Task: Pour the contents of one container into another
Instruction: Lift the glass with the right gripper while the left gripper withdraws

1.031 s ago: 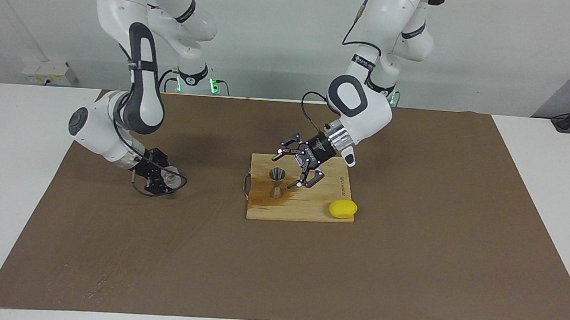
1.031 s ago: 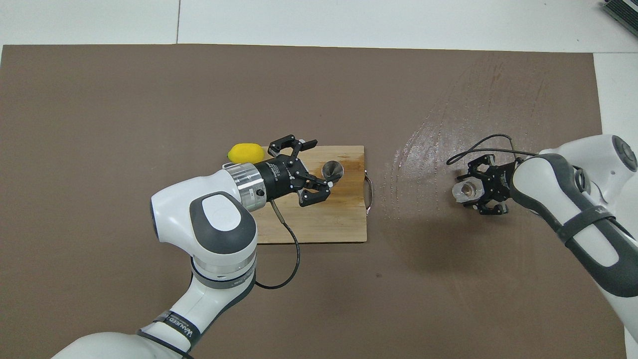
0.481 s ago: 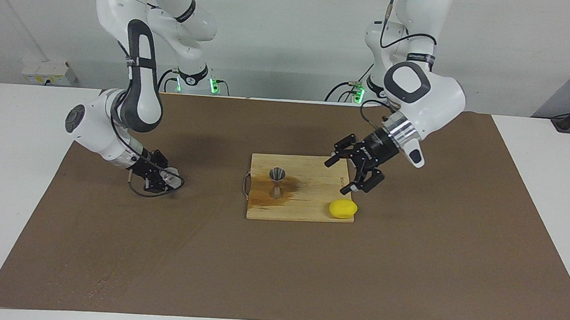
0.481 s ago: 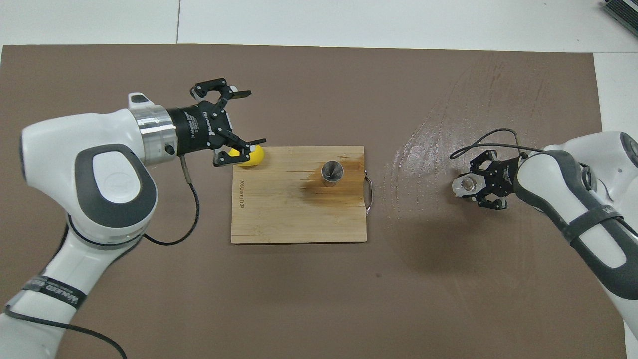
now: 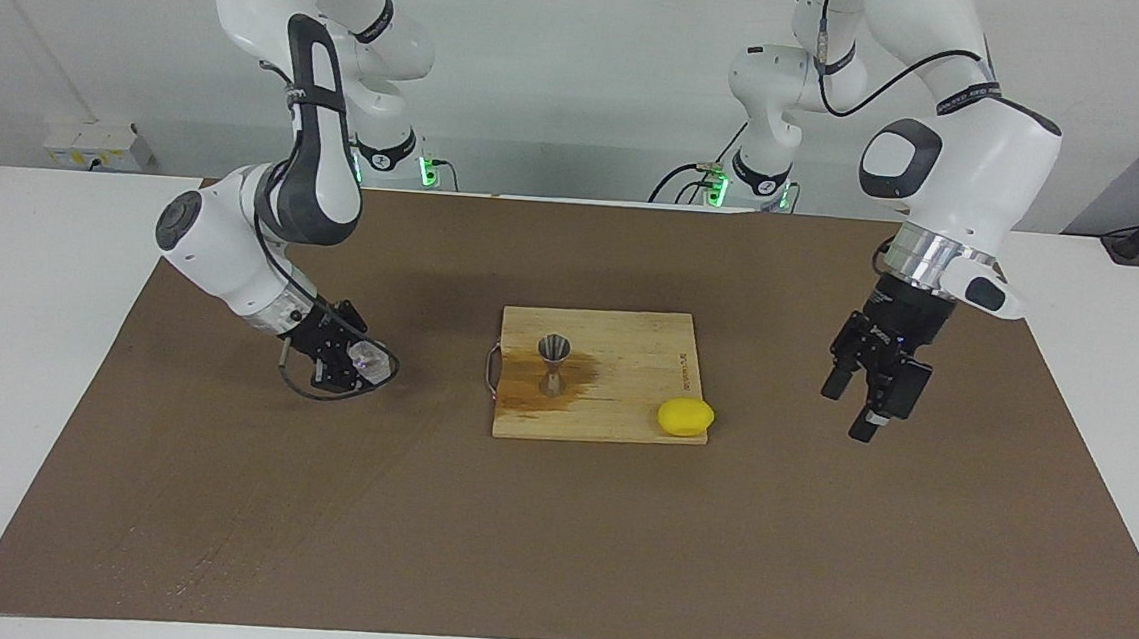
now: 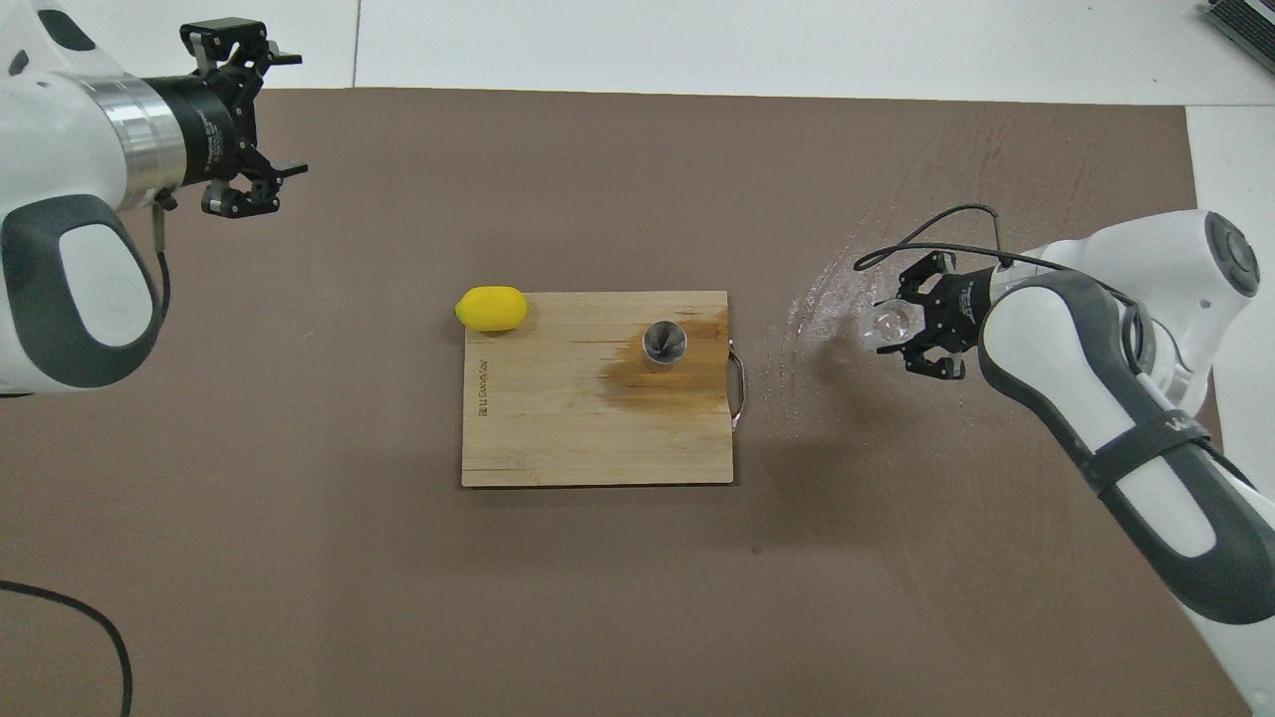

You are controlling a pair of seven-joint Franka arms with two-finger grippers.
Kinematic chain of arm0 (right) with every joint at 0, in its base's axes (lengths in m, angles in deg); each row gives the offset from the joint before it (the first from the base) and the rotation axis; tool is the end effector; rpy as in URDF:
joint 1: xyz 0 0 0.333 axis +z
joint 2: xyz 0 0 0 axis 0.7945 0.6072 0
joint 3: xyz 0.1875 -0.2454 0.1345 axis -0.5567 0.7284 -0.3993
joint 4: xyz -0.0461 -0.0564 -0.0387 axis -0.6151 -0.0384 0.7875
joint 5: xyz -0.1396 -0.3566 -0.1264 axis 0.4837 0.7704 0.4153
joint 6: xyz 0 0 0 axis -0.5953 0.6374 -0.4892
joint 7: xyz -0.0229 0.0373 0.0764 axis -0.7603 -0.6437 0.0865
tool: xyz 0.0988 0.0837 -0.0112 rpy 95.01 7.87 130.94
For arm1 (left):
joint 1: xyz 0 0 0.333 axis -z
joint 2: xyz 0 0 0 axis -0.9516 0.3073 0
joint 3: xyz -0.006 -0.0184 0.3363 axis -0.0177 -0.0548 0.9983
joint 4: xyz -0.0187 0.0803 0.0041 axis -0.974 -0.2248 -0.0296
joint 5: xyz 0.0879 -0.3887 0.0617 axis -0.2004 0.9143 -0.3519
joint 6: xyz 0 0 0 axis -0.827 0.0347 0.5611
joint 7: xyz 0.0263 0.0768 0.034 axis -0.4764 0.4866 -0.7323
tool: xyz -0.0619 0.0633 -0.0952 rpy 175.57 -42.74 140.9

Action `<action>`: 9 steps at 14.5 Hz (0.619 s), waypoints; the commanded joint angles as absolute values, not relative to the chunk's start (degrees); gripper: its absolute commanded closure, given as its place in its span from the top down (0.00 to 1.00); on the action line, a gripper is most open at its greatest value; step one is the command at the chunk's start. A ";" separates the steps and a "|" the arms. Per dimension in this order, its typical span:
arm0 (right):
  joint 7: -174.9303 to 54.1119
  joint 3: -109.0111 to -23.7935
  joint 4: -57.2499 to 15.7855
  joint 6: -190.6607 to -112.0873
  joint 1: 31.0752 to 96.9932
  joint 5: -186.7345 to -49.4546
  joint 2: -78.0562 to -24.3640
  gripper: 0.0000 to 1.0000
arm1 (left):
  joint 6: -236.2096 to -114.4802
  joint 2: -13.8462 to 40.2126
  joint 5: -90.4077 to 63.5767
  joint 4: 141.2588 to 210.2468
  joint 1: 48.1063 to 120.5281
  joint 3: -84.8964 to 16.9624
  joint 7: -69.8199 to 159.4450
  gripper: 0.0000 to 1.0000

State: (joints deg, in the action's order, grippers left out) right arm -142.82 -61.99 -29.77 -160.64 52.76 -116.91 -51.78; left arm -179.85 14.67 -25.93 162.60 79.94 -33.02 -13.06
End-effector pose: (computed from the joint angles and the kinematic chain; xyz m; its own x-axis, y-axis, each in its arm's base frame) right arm 0.6179 0.0561 0.3396 0.0171 -0.9130 -0.4075 -0.9994 -0.0031 -0.0348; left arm 0.6854 -0.1197 0.5529 0.3358 0.9408 -0.0472 0.7639 -0.2426 0.5981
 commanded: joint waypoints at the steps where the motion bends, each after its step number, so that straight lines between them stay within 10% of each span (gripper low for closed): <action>1: -148.37 -61.93 -26.59 -160.69 56.02 -117.66 -51.26 0.00 | -178.49 14.65 -34.40 160.86 78.61 -33.40 -6.76 1.00; 9: -168.32 -61.93 -18.06 -160.16 65.34 -110.01 -48.45 0.00 | -143.43 5.95 -36.18 160.95 73.42 -33.23 51.68 1.00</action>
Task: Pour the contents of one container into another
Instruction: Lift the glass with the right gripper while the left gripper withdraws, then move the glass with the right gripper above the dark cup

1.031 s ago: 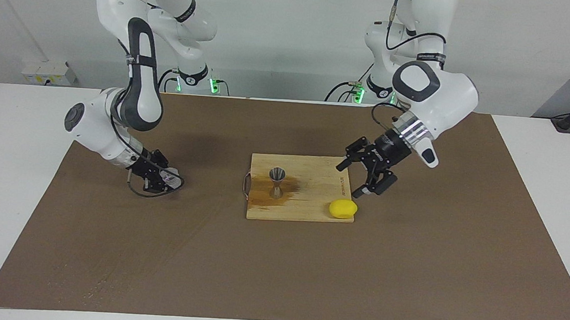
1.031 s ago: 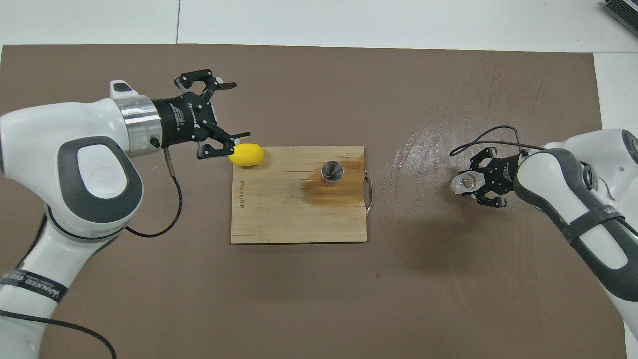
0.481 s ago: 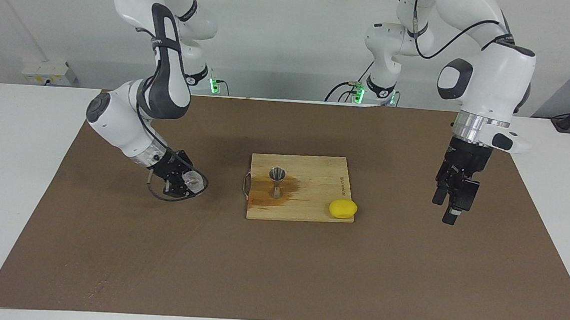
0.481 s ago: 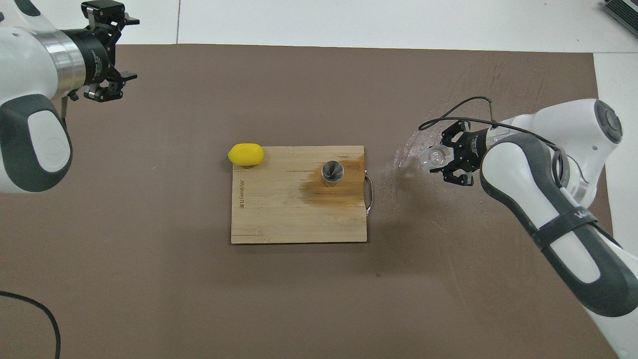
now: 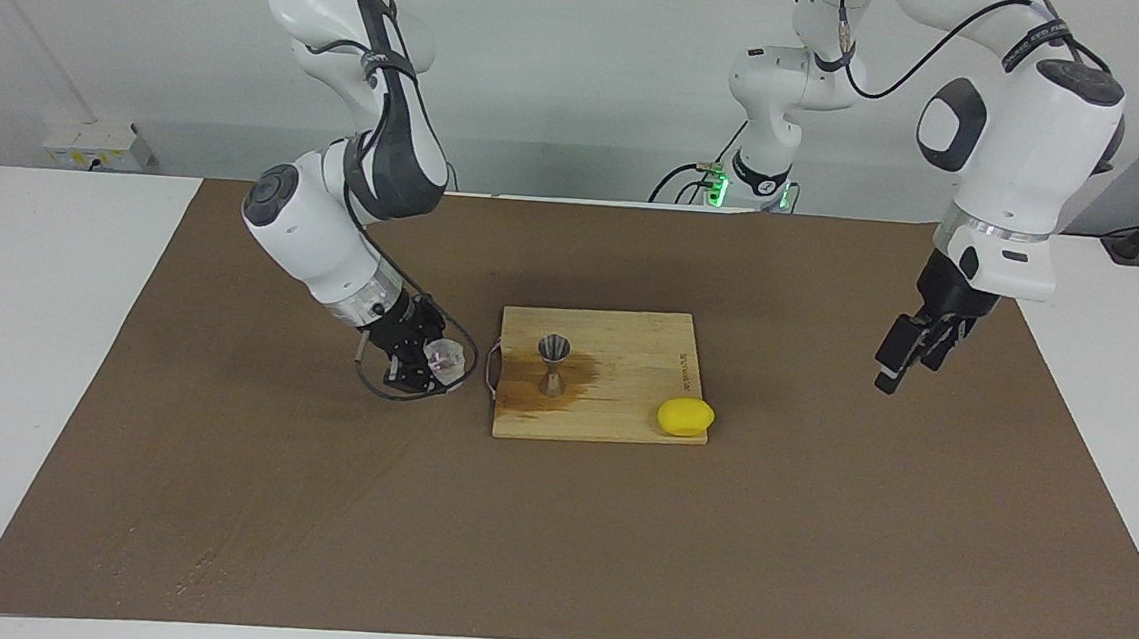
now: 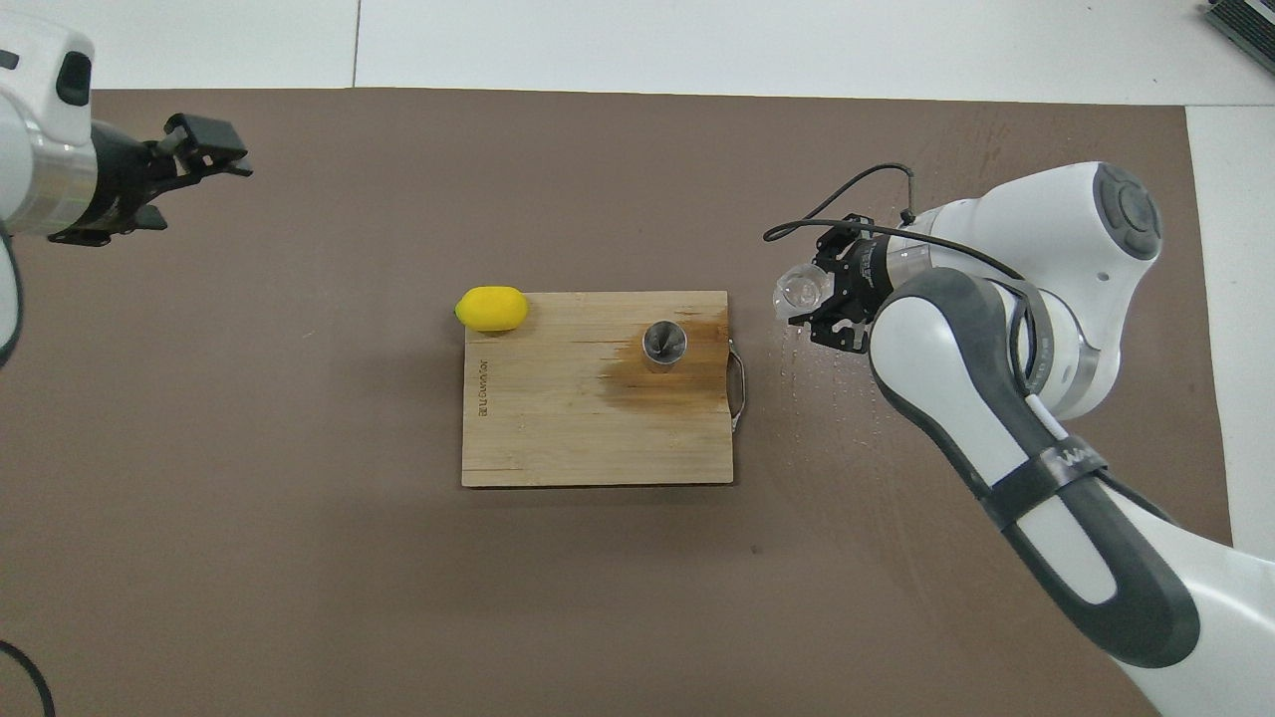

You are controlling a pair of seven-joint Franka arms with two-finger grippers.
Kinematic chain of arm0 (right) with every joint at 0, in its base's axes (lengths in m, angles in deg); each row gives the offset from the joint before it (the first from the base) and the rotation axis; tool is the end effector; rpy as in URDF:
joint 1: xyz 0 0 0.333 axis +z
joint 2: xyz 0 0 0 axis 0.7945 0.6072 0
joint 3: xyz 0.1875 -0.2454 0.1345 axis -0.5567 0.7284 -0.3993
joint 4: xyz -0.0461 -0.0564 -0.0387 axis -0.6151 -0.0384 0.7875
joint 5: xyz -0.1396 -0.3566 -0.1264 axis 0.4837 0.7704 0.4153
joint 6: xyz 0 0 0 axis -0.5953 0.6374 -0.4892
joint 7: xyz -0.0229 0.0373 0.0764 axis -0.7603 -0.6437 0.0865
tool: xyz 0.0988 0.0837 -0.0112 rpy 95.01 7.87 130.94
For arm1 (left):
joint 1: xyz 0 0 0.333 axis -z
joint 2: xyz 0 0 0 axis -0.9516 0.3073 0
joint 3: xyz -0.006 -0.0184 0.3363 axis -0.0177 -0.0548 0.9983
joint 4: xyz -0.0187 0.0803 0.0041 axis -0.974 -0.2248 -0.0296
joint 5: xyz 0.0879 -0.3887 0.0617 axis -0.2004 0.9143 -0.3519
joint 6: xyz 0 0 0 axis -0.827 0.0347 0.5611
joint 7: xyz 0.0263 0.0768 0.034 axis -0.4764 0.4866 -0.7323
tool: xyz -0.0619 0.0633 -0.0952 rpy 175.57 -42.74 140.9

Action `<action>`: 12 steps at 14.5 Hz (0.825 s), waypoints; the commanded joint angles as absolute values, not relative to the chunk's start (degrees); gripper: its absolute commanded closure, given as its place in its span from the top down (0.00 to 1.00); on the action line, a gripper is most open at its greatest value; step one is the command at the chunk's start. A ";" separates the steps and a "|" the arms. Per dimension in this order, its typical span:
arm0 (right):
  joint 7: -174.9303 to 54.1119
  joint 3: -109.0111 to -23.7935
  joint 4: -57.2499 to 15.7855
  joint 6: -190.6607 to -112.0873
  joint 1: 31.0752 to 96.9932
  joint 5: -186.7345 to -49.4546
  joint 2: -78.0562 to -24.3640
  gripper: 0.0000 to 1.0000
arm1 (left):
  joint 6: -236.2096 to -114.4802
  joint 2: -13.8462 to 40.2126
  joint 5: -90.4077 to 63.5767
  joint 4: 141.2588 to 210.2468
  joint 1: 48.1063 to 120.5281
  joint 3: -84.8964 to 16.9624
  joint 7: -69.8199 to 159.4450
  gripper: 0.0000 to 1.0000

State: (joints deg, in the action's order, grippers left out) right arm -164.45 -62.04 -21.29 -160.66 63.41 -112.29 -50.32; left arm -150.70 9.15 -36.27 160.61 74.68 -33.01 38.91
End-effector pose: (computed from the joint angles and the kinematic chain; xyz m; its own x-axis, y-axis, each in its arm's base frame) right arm 0.6366 0.1746 0.3915 -0.0975 -0.9202 -0.3790 -0.9933 0.1137 -0.0207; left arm 0.6336 -0.0541 0.5679 0.9299 0.3056 0.2048 0.2841 -0.9502 0.1279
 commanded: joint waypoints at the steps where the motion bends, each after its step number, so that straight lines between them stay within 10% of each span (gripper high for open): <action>1: -169.21 -61.93 -17.36 -159.99 66.48 -108.53 -48.27 0.00 | -140.09 4.98 -36.44 160.95 73.42 -33.14 54.69 1.00; 12: -169.57 -62.01 -9.00 -149.71 73.88 -93.41 -46.25 0.00 | -129.34 1.81 -38.55 161.04 73.42 -33.40 61.14 1.00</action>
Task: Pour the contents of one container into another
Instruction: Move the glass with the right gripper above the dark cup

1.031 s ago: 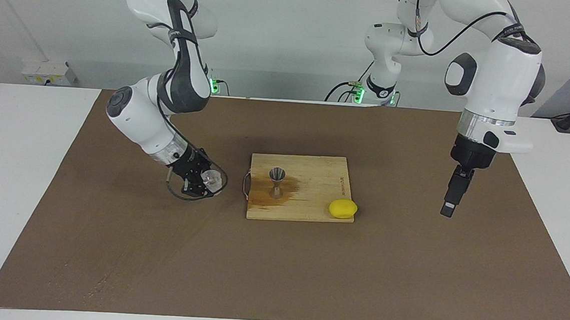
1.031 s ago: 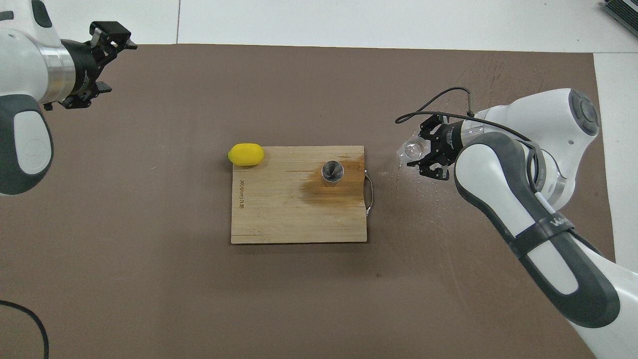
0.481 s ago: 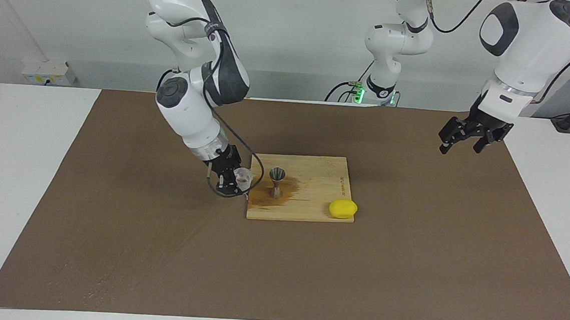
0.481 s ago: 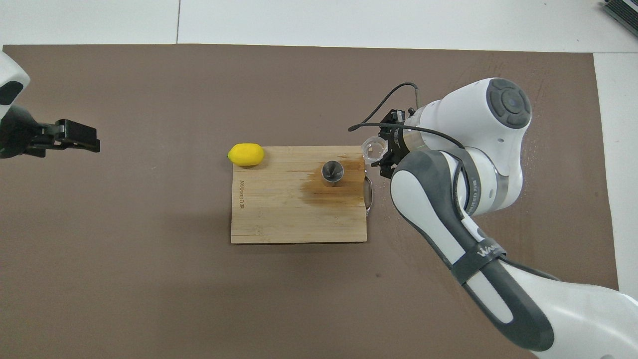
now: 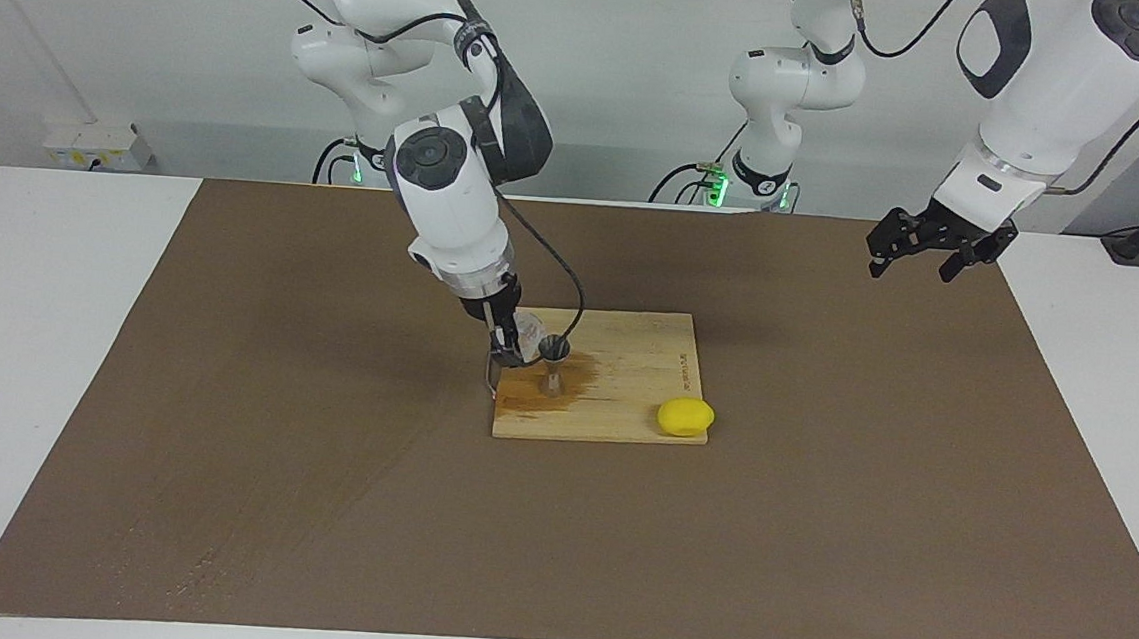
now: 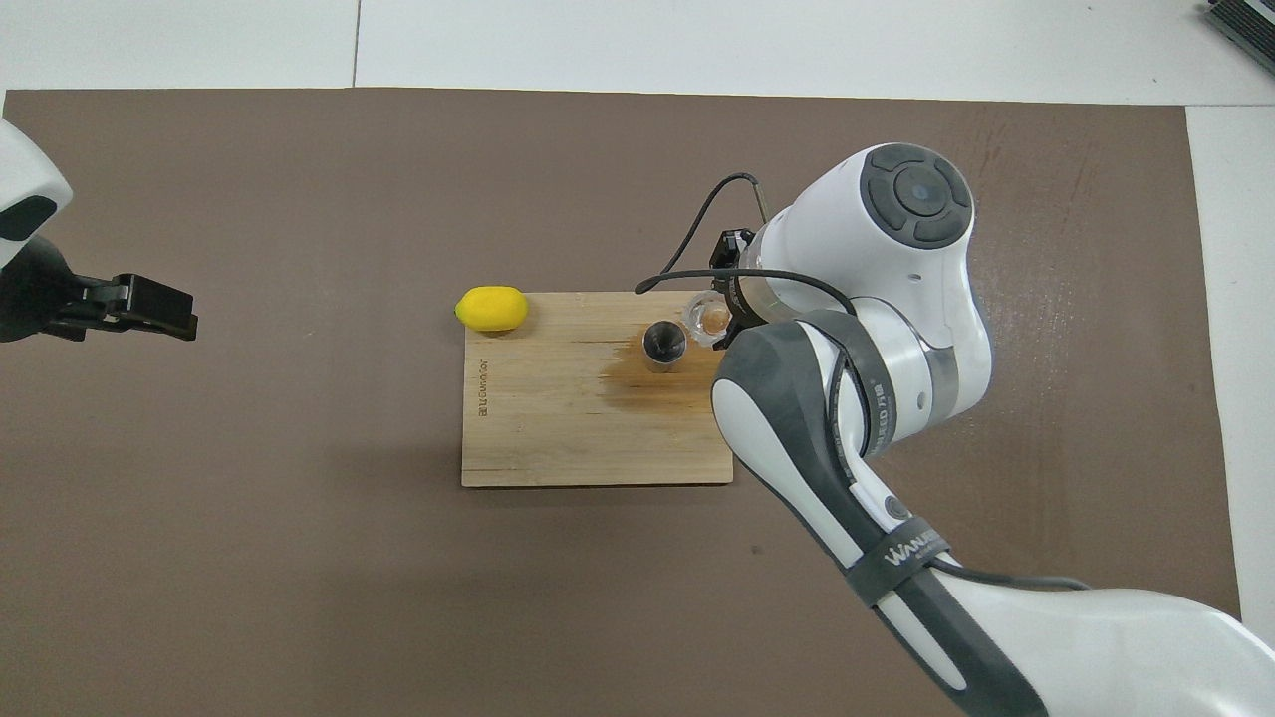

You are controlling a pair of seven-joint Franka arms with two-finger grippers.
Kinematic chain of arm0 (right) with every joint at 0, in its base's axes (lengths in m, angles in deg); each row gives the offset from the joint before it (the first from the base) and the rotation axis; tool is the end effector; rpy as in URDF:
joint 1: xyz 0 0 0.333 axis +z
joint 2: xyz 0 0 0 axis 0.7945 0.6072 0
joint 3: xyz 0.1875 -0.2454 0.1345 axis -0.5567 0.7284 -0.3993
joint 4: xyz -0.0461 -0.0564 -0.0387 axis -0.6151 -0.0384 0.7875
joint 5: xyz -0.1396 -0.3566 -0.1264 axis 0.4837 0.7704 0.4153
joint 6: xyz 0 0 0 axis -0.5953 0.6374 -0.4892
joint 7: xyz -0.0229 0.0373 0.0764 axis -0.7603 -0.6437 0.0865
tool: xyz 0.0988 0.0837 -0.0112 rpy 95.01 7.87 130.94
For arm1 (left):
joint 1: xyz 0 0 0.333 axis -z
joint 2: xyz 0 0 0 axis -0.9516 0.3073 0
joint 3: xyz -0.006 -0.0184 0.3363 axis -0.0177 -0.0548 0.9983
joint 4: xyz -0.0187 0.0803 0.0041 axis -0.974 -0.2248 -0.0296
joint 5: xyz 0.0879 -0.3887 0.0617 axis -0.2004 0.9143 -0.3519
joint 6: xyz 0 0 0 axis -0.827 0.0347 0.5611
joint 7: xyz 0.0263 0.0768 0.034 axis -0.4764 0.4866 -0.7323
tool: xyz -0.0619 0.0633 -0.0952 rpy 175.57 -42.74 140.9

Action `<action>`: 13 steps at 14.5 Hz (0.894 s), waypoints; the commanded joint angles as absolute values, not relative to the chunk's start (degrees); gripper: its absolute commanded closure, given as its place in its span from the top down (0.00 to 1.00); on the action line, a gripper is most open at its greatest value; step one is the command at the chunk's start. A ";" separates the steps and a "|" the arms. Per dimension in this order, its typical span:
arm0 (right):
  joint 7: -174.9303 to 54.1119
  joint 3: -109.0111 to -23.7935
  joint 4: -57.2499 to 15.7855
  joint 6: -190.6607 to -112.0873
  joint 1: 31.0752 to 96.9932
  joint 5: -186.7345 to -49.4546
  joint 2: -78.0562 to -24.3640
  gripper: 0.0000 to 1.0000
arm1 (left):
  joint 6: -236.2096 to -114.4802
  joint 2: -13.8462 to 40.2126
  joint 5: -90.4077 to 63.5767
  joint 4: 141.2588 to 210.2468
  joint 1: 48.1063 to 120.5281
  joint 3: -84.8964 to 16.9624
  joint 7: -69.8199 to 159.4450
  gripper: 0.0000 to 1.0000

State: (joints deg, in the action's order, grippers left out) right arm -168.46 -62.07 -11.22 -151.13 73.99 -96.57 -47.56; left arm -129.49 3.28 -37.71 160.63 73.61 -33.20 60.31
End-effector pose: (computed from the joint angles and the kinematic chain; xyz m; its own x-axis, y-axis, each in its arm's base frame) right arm 0.6169 0.2872 0.4254 0.1785 -0.9691 -0.1701 -0.9839 -0.1747 -0.0370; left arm 0.5650 -0.0393 0.5920 0.9974 -0.0661 -0.0281 -0.0656 -0.9977 0.0163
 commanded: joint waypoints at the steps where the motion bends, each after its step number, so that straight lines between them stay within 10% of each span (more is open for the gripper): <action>1: -169.48 -62.01 -8.91 -149.70 73.88 -92.44 -46.16 0.00 | -129.16 1.20 -38.47 160.95 73.33 -33.40 61.13 1.00; 13: -169.39 -62.10 -5.75 -149.70 76.78 -83.82 -43.79 0.00 | -125.20 -2.15 -36.18 161.21 71.22 -35.42 61.22 1.00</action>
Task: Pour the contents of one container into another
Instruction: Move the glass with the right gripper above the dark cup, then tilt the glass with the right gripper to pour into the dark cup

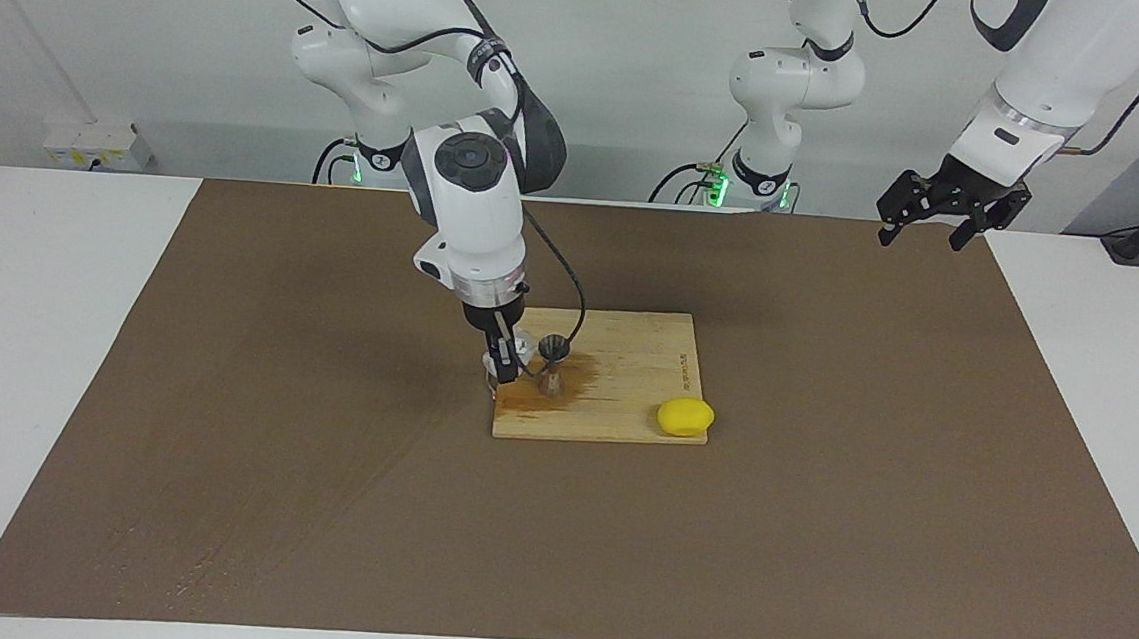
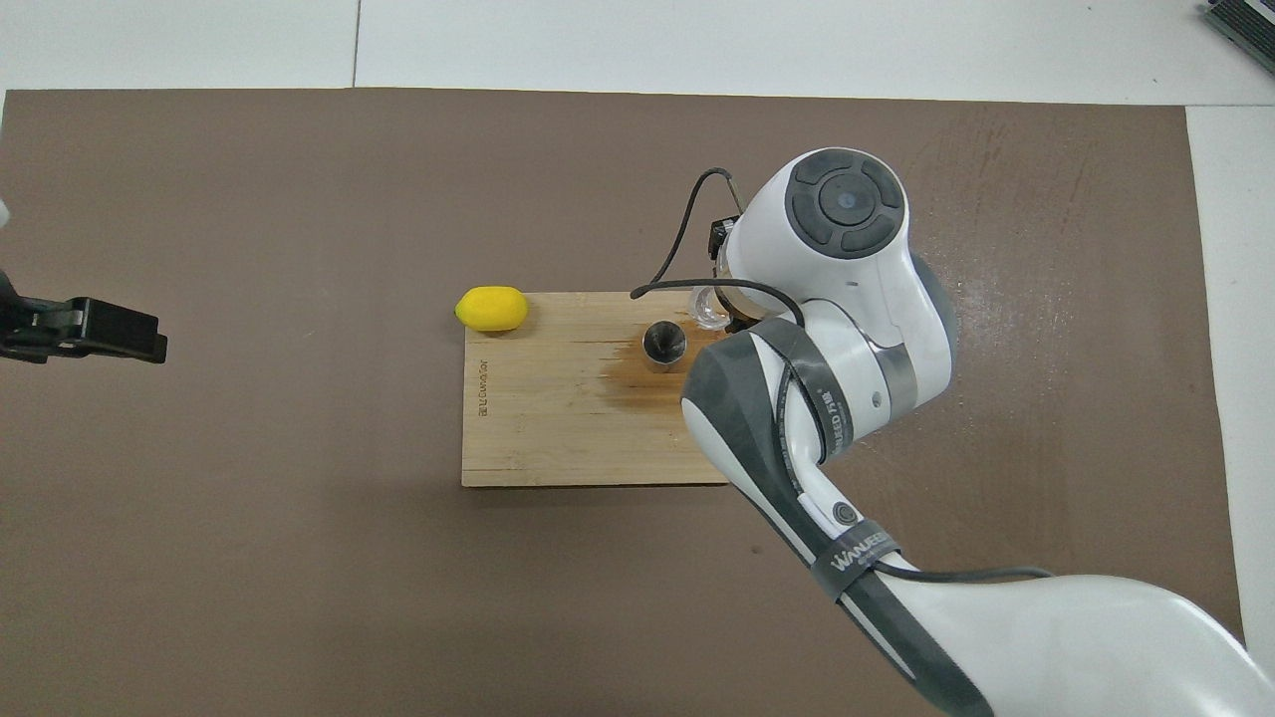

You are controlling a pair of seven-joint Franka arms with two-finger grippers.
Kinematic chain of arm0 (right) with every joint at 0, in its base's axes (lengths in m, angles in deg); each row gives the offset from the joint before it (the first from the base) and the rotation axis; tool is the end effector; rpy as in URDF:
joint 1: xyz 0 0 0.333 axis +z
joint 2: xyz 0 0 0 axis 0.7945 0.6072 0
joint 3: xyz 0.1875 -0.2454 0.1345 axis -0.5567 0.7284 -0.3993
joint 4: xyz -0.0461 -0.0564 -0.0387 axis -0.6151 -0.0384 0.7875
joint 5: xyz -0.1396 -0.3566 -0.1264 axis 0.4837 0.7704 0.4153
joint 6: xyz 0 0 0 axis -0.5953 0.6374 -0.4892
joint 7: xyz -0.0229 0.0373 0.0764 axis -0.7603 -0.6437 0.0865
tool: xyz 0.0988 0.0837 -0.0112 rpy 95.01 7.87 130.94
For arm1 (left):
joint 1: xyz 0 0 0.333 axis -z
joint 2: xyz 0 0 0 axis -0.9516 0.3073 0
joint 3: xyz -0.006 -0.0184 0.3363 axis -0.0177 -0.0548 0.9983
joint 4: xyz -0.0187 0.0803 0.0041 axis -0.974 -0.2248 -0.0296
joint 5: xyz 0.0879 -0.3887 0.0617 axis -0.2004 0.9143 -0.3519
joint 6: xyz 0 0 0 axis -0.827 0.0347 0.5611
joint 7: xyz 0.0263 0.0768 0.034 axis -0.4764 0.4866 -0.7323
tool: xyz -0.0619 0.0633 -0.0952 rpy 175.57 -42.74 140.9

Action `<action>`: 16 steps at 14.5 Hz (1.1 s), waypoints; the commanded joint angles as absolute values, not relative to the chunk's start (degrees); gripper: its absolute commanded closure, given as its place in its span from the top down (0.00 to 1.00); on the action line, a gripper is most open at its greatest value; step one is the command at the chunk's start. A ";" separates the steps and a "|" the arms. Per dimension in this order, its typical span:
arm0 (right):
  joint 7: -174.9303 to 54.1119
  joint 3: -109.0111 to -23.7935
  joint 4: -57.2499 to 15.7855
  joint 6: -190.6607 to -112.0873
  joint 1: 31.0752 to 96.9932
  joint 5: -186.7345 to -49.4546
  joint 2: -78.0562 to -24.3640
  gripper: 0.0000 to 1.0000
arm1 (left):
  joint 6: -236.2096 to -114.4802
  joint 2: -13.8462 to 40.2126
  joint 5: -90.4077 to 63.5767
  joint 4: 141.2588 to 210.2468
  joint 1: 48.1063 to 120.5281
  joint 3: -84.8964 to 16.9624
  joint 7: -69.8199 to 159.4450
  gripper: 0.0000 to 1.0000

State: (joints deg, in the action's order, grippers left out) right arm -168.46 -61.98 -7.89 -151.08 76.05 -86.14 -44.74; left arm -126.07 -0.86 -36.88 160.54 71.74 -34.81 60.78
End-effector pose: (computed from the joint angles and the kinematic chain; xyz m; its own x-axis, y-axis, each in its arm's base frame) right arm 0.6268 0.3021 0.4191 0.2856 -0.9583 -0.0099 -0.9555 -0.2840 -0.0798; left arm 0.5373 -0.0384 0.6275 0.9974 -0.0707 -0.0139 -0.0703 -0.9972 0.0261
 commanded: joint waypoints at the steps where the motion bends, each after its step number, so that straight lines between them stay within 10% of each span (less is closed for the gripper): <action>1: -169.31 -62.10 -5.75 -149.70 77.21 -83.55 -43.87 0.00 | -124.94 -2.24 -36.18 161.30 71.31 -35.33 61.14 1.00; 16: -167.64 -62.19 -5.92 -147.77 81.70 -69.41 -44.14 0.00 | -125.03 -2.15 -36.18 161.30 71.13 -35.33 61.13 1.00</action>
State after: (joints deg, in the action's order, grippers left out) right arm -168.39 -62.05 -7.33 -148.82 81.19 -72.02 -44.70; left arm -125.91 -1.02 -36.87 160.58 71.74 -35.16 60.78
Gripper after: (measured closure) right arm 0.493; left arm 0.000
